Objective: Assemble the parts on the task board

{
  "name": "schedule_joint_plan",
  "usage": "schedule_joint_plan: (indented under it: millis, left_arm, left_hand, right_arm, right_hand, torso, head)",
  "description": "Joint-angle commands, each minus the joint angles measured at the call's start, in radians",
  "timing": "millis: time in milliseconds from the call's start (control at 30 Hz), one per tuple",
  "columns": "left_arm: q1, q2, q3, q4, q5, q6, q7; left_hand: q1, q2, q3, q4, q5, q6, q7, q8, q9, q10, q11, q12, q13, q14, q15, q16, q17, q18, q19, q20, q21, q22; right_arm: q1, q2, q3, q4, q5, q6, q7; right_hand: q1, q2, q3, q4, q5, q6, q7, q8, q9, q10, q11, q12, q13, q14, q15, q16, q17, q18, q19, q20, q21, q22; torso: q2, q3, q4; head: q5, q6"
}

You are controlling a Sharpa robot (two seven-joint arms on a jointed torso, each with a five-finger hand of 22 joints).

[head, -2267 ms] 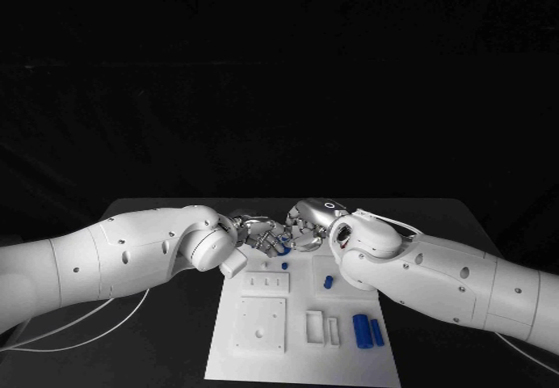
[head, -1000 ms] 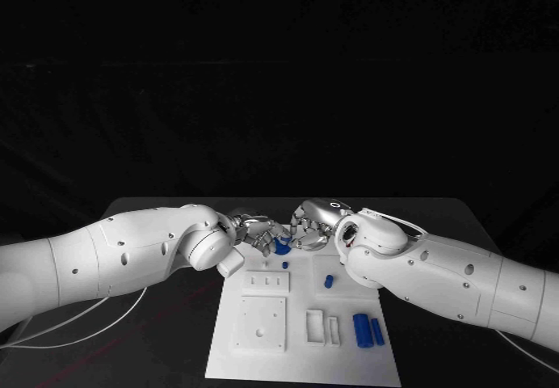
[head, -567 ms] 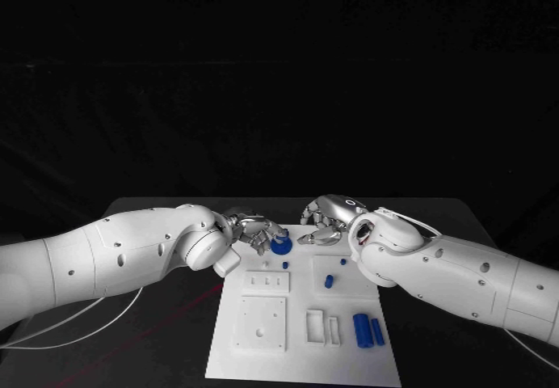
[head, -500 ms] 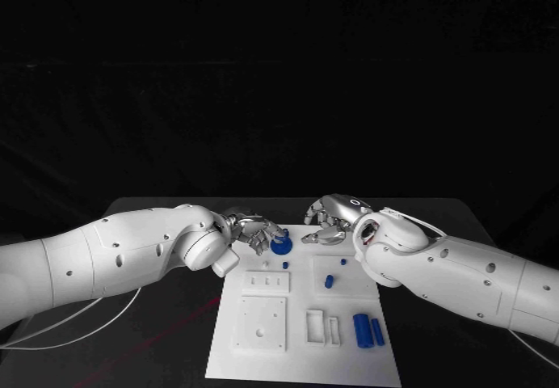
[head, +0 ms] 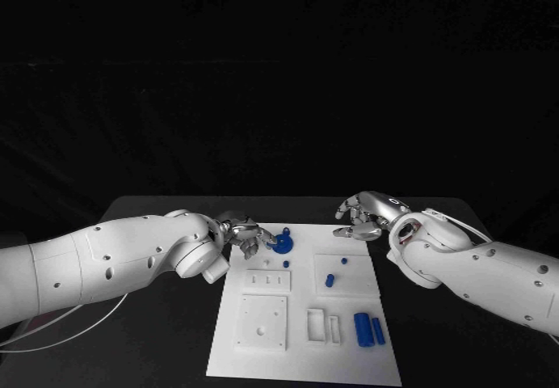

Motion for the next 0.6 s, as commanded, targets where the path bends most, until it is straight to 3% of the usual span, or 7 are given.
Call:
schedule_joint_plan:
  millis: [33, 233, 467, 600]
  left_arm:
    - [-0.001, -0.009, -0.002, 0.017, -0.094, -0.036, -0.014]
    - [-0.006, -0.023, -0.003, 0.049, -0.195, -0.050, -0.044]
    - [-0.017, -0.032, -0.003, 0.079, -0.293, -0.079, -0.075]
    - [-0.030, -0.027, -0.003, 0.084, -0.342, -0.113, -0.094]
  left_hand:
    - [0.012, 0.002, -0.006, 0.000, -0.006, 0.099, -0.055, 0.006, 0.008, -0.040, -0.060, 0.036, 0.009, 0.010, -0.017, 0.030, 0.001, -0.008, 0.020, -0.106, 0.029, 0.024]
    - [0.020, 0.000, -0.008, -0.001, -0.006, 0.104, -0.065, 0.004, 0.010, -0.007, -0.072, 0.156, 0.060, 0.053, -0.061, 0.113, 0.011, 0.006, 0.081, -0.138, 0.096, 0.023]
    - [0.016, -0.006, -0.007, 0.001, -0.003, 0.119, -0.074, 0.005, 0.012, 0.010, -0.082, 0.225, 0.088, 0.085, -0.096, 0.163, 0.009, 0.017, 0.123, -0.161, 0.149, 0.022]
    - [0.011, -0.006, -0.003, 0.003, 0.006, 0.126, -0.079, 0.004, 0.012, 0.024, -0.088, 0.251, 0.099, 0.108, -0.111, 0.182, 0.005, 0.023, 0.145, -0.172, 0.172, 0.020]
  right_arm:
    - [0.000, -0.016, 0.000, 0.011, 0.057, -0.011, 0.055]
    - [0.000, -0.040, 0.000, 0.023, 0.072, -0.008, 0.060]
    - [0.000, -0.050, 0.000, 0.031, 0.079, -0.004, 0.060]
    - [0.000, -0.055, 0.000, 0.034, 0.088, -0.002, 0.059]
  right_hand:
    - [0.009, -0.002, -0.001, 0.007, 0.010, -0.022, 0.029, 0.003, 0.001, -0.001, 0.004, 0.007, -0.002, 0.001, 0.003, -0.003, 0.002, 0.032, -0.001, -0.001, -0.005, 0.007]
    - [0.014, 0.003, -0.003, 0.007, 0.025, -0.021, 0.029, 0.004, 0.001, -0.002, 0.004, 0.009, -0.005, 0.001, 0.003, -0.003, 0.003, 0.032, -0.001, -0.001, -0.005, 0.008]
    - [0.014, 0.005, -0.008, 0.009, 0.044, -0.020, 0.029, 0.004, 0.002, -0.002, 0.004, 0.011, -0.009, 0.001, 0.003, -0.004, 0.003, 0.032, 0.000, 0.000, -0.006, 0.009]
    - [0.014, 0.006, -0.009, 0.011, 0.052, -0.019, 0.028, 0.005, 0.002, -0.002, 0.004, 0.012, -0.011, 0.001, 0.003, -0.004, 0.003, 0.032, 0.000, 0.000, -0.007, 0.009]
  torso:
    - [0.000, 0.0005, -0.0003]
    - [0.000, 0.0015, 0.0001]
    - [0.001, 0.0009, 0.0015]
    - [0.001, 0.0011, 0.0022]
  head:
    - [0.000, -0.004]
    - [0.000, -0.008]
    - [0.002, -0.017]
    - [0.006, -0.023]
